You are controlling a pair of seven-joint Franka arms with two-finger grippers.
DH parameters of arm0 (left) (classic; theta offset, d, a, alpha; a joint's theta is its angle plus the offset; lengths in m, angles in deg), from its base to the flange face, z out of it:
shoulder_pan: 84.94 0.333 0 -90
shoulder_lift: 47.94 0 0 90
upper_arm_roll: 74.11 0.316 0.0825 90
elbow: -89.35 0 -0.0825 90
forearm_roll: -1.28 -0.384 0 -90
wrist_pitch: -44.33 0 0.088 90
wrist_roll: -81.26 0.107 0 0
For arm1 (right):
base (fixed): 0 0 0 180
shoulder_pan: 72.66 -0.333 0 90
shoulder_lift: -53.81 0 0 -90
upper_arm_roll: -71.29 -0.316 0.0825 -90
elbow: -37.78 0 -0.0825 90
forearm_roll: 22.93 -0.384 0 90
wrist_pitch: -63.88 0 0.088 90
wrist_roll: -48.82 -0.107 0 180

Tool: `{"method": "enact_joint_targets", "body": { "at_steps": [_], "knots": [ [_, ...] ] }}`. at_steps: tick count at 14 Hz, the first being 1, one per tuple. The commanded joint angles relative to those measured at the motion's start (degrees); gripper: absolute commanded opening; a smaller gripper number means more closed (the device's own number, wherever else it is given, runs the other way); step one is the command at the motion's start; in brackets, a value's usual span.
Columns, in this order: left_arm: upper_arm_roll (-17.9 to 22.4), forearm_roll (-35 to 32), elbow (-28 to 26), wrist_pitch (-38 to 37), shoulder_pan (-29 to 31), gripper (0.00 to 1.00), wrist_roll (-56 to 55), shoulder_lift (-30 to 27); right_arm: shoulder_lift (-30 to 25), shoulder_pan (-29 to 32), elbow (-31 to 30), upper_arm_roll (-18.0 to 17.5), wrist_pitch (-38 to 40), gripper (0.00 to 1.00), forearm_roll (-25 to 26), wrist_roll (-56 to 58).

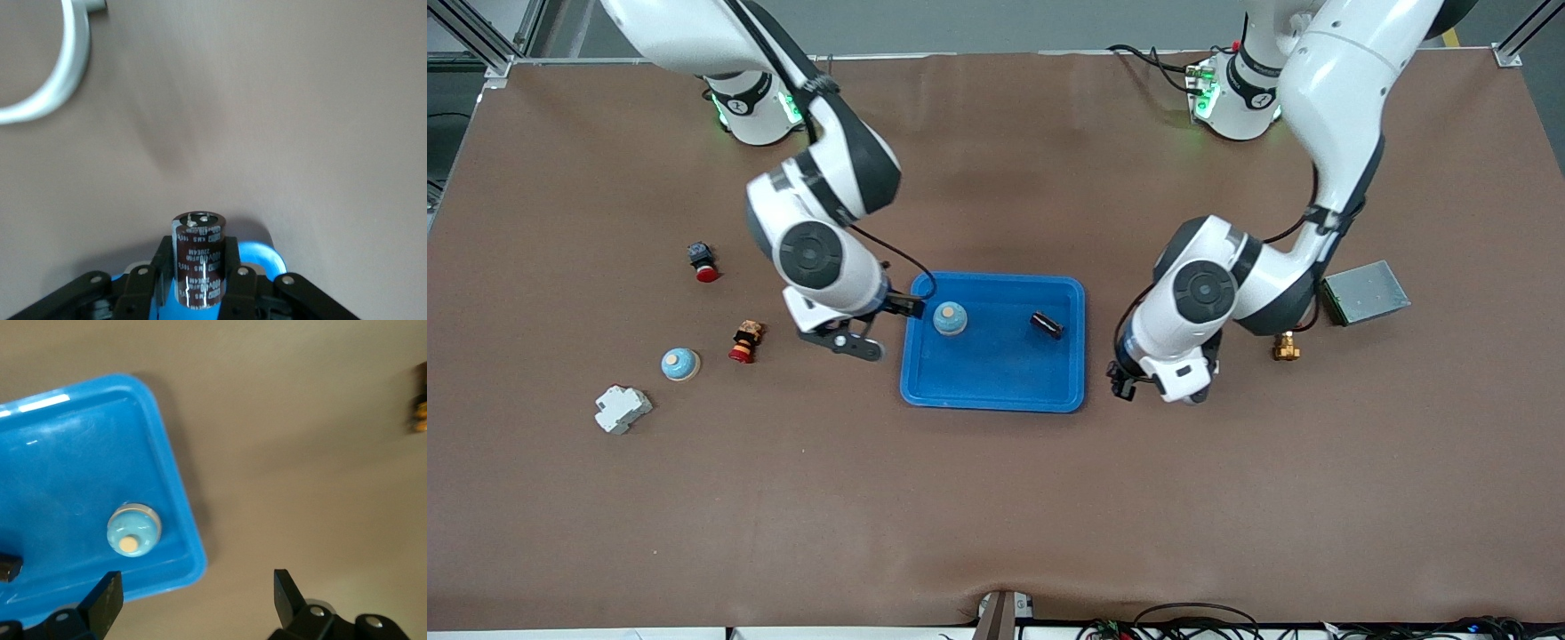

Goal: Place electrolytic capacitor and blue bell in tray
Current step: 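Lower the bell into the tray and open the right gripper, then place the capacitor in the tray while the right gripper returns to the bell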

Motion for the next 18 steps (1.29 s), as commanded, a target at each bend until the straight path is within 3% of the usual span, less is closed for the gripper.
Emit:
{"method": "enact_joint_targets", "body": {
  "at_steps": [1,6,13,15,16,18],
  "knots": [
    [0.37,-0.30,5.09,0.11,-3.34,0.00,-3.10,4.59,-7.75,5.19,-5.87,-0.62,1.59,1.00,0.14,8.82],
    [0.46,-0.21,5.37,5.11,-6.42,0.00,-7.68,7.41,-15.85,14.51,-13.61,-0.45,1.33,1.00,0.58,30.45],
    [0.72,-0.83,5.54,6.79,-8.72,0.01,-7.68,10.05,-17.53,29.98,-18.97,-0.45,-3.57,1.00,1.73,56.39],
    [0.72,-0.83,5.81,6.70,-8.80,0.90,-7.94,9.88,-17.44,32.18,-21.70,-0.45,-9.10,1.00,1.81,59.47],
    [0.72,-1.00,5.81,6.70,-8.80,1.00,-8.03,9.53,-16.66,33.41,-21.71,-0.45,-10.78,1.00,1.99,59.57],
    [0.72,-1.18,5.89,6.53,-8.63,1.00,-7.94,8.30,-12.98,35.87,-20.31,-0.45,-12.81,1.00,4.26,59.49]
  ]
}}
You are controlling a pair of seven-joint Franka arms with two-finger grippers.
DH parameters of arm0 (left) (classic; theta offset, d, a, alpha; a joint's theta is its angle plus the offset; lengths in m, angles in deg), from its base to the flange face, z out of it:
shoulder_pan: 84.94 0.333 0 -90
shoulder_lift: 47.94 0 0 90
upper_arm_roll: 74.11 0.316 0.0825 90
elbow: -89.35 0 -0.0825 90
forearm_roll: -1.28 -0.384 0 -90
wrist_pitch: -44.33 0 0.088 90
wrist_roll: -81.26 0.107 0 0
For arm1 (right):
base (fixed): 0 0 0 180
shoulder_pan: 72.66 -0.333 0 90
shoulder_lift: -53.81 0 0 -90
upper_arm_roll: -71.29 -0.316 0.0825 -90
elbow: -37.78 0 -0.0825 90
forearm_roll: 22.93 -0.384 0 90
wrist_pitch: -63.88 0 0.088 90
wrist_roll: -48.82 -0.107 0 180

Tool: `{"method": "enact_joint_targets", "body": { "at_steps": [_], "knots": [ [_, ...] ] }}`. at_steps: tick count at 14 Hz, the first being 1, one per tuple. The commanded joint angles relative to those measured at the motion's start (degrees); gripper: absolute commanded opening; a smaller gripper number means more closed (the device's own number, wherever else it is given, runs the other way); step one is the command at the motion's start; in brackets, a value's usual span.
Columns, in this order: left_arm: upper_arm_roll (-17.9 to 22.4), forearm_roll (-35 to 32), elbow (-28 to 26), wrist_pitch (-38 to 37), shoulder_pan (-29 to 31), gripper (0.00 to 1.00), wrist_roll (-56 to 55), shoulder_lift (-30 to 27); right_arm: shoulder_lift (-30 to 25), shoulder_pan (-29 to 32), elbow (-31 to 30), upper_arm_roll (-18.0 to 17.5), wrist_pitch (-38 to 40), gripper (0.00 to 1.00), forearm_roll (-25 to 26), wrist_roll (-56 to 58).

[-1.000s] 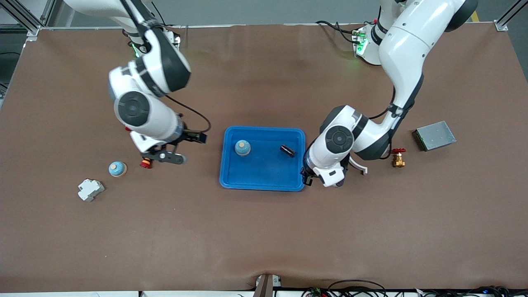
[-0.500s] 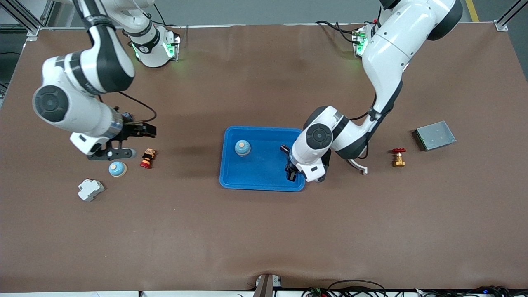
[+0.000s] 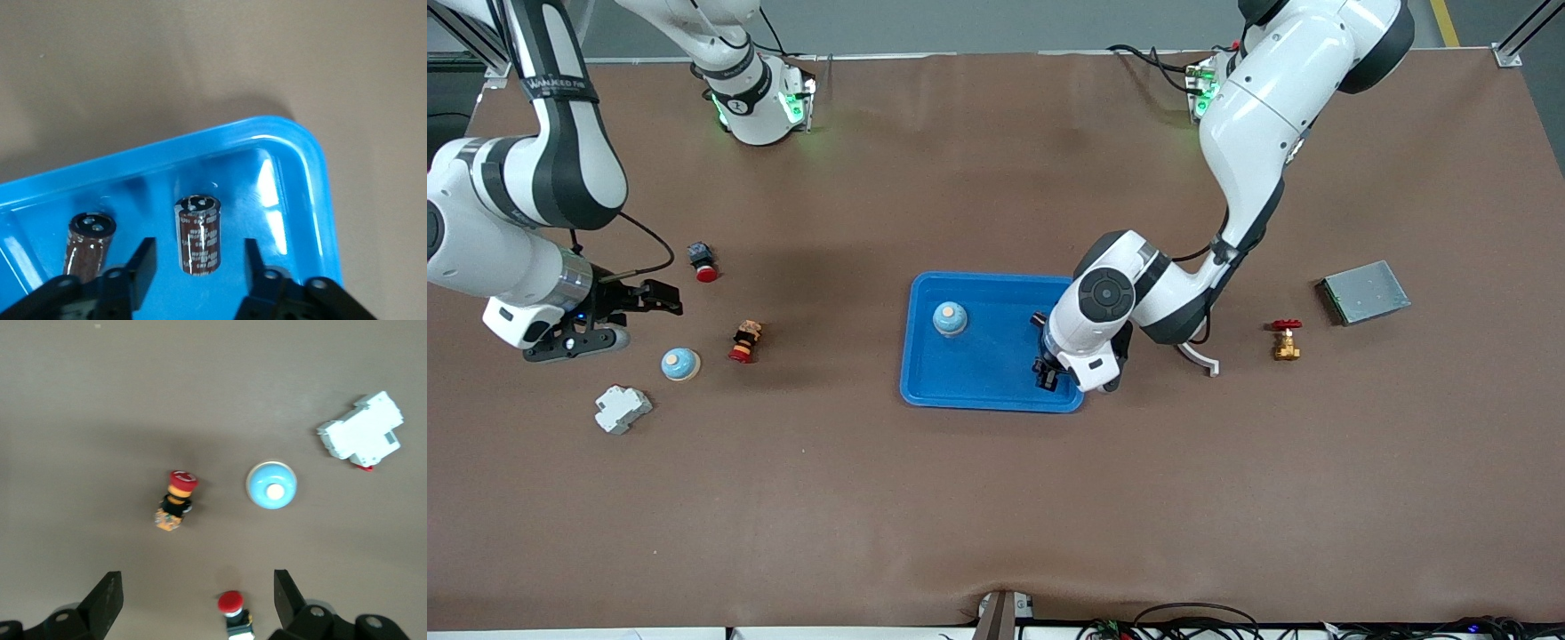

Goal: Place electrolytic capacitor and blue bell in tray
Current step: 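Place the capacitor in the tray while the right gripper returns to the bell, then grasp the second blue bell with the right gripper while the left gripper withdraws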

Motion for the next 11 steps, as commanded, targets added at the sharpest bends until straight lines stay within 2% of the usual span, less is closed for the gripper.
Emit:
{"method": "enact_joint_targets", "body": {
  "at_steps": [1,5,11],
  "knots": [
    [0.37,-1.26,0.57,-0.31,0.39,1.00,-0.25,-2.57,3.92,3.09,1.64,-1.11,-2.62,1.00,2.69,0.50],
    [0.37,-1.26,0.57,-5.31,3.20,1.00,1.93,-9.07,11.40,5.20,7.26,-1.11,-3.16,1.00,5.50,0.50],
    [-0.07,-0.65,0.39,-19.46,12.16,1.00,29.50,-18.92,17.29,5.73,7.71,-1.02,-7.90,1.00,5.77,0.06]
  ]
}}
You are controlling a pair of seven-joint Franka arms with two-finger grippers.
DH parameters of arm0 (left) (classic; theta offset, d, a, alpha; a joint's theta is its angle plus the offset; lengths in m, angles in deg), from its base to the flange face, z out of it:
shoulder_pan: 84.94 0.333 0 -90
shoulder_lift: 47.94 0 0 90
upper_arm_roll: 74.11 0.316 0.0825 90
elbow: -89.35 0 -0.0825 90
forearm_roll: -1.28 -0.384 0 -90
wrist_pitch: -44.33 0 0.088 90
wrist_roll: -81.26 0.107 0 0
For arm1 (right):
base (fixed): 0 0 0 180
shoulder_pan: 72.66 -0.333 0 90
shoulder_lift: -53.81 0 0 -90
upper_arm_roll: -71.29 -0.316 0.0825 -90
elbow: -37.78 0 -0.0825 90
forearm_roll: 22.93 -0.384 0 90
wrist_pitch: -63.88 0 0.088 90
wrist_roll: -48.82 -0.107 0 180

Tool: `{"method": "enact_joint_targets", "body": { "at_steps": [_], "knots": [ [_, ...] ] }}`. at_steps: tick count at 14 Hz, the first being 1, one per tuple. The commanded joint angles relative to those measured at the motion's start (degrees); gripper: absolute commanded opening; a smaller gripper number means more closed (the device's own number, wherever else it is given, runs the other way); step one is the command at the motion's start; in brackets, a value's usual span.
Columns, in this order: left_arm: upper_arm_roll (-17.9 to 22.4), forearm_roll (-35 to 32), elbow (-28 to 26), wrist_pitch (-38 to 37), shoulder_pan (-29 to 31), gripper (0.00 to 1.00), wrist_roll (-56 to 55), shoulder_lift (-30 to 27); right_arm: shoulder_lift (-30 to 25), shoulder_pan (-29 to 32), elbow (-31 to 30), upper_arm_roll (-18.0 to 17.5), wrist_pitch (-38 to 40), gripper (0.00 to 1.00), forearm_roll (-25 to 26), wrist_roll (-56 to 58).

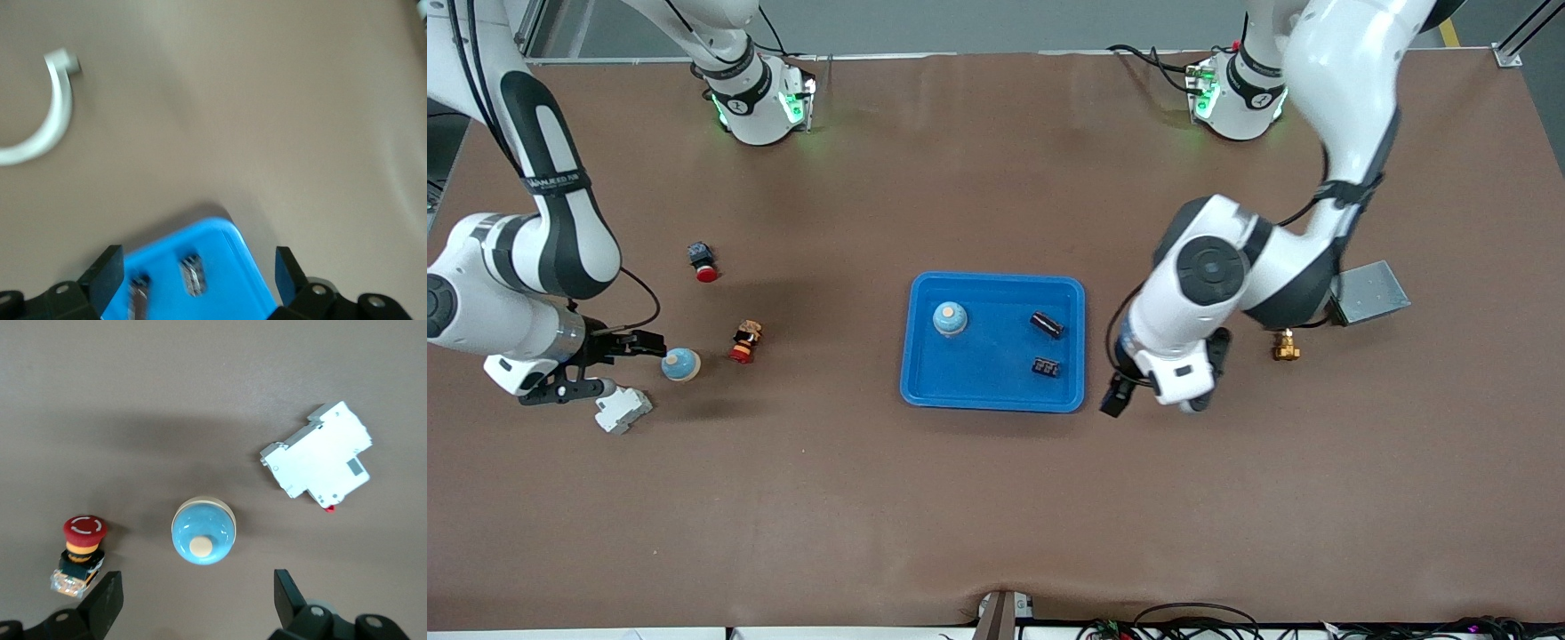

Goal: Place electrolytic capacitor and blue bell in tray
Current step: 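Grasp the second blue bell with the right gripper while the left gripper withdraws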

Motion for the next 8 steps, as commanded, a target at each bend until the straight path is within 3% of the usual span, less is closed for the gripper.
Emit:
{"method": "enact_joint_targets", "body": {
  "at_steps": [1,5,8],
  "knots": [
    [-0.22,-0.59,-1.68,-5.75,3.95,1.00,11.04,-5.50,2.74,1.02,1.35,-1.01,-0.32,1.00,1.31,-0.25],
    [-0.65,-0.06,-1.59,-11.92,11.50,1.00,24.93,-12.71,4.06,0.93,0.56,-1.01,-0.32,1.00,1.31,-0.34],
    [-0.48,-0.06,-1.59,-16.48,13.70,1.00,34.60,-17.01,5.21,1.28,-0.31,-0.84,-2.07,1.00,1.39,-0.25]
  ]
}}
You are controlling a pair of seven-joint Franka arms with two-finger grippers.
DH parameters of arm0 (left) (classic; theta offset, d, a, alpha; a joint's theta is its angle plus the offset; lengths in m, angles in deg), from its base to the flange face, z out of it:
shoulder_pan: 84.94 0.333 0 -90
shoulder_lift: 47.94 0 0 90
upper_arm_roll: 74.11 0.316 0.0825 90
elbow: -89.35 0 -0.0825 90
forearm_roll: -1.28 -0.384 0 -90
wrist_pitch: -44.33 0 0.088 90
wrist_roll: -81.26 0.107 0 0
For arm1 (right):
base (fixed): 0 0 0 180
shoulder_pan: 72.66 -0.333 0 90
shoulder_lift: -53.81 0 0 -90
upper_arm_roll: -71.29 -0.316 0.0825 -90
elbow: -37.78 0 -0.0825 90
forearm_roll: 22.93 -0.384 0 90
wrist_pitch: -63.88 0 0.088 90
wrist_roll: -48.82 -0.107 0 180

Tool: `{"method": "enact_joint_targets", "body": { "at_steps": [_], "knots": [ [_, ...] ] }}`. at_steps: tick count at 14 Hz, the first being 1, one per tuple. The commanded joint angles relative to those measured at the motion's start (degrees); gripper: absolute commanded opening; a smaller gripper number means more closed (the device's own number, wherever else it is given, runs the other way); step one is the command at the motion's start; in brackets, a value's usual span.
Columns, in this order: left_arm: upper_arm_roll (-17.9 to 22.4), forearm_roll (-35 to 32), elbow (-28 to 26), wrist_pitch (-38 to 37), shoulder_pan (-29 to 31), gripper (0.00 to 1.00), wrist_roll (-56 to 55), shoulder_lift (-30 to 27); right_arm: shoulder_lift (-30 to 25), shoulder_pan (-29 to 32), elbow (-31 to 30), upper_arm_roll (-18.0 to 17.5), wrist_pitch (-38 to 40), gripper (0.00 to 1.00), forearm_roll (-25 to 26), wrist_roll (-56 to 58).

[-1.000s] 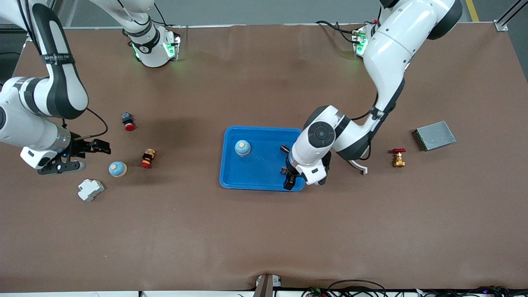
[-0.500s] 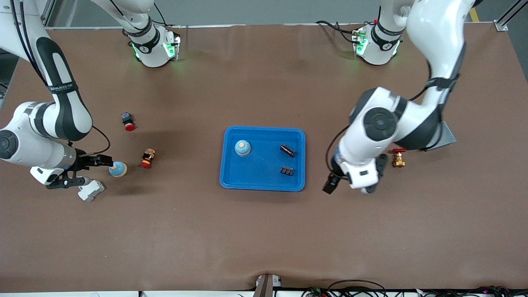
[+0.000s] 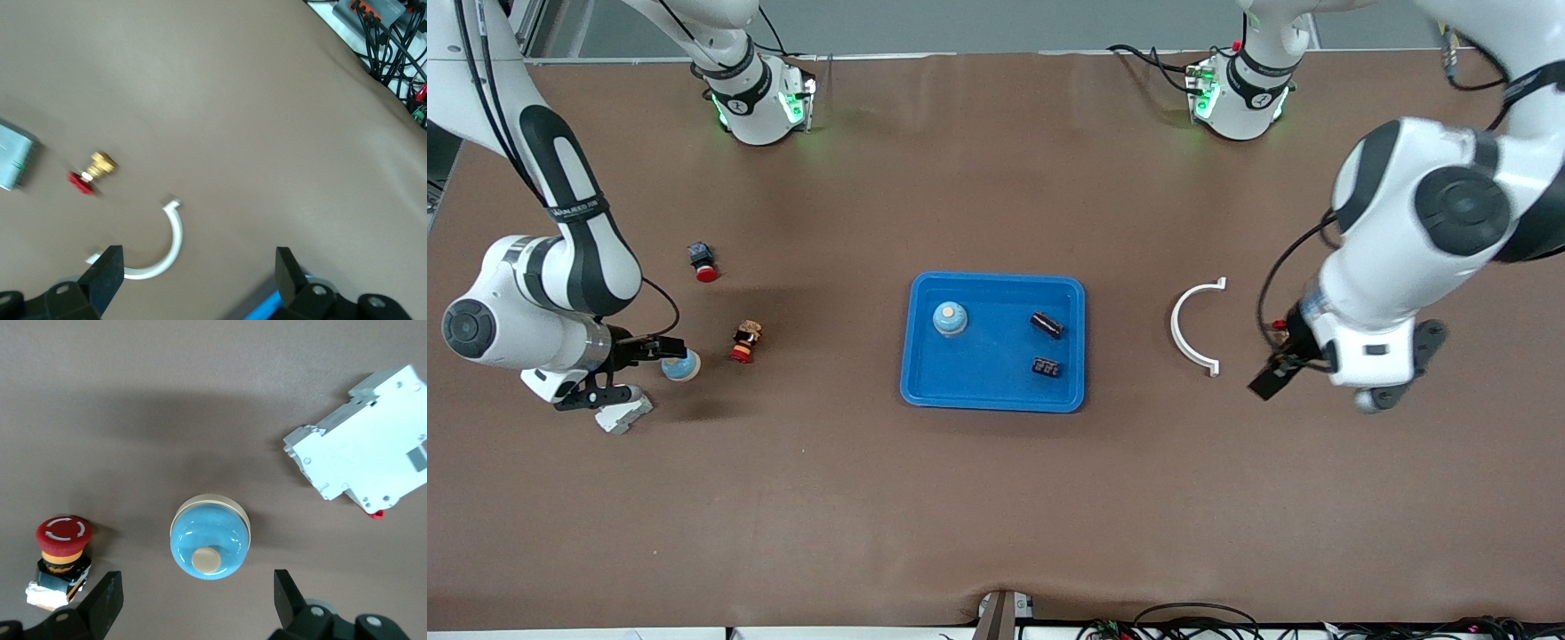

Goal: Place electrolytic capacitor and blue bell in tray
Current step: 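Grasp the second blue bell with the right gripper while the left gripper withdraws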

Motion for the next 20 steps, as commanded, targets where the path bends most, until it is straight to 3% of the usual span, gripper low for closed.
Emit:
{"method": "enact_joint_targets", "body": {
  "at_steps": [1,5,8,10,14,18,20],
  "knots": [
    [-0.37,0.02,-1.68,-3.34,2.25,1.00,9.13,-4.72,1.14,1.44,-0.30,-0.79,-1.57,1.00,1.39,-0.25],
    [-0.55,1.42,-1.68,-8.44,6.73,1.00,19.34,-9.47,2.55,1.71,-0.22,-0.62,-2.72,1.00,1.48,-0.25],
    [0.76,2.49,-1.77,-11.69,6.66,1.00,26.12,-12.99,3.87,2.06,-0.22,-0.62,-3.77,1.00,1.48,-0.25],
    [2.61,3.10,-1.77,-13.97,6.22,1.00,32.25,-14.57,4.40,2.06,-0.22,-0.62,-4.83,1.00,1.48,-0.16],
    [12.26,6.15,-1.95,-17.14,-1.25,1.00,39.74,-16.51,5.28,1.88,-0.22,-0.62,-5.62,1.00,2.44,-0.07],
    [15.00,7.41,-2.91,-18.03,-2.31,1.00,46.59,-17.91,5.45,1.89,-0.22,-0.62,-6.59,1.00,4.11,0.10],
    [16.41,8.81,-4.23,-17.76,-2.23,1.00,48.19,-19.40,5.45,1.71,-0.22,-0.62,-6.50,0.75,4.29,0.10]
  ]
}}
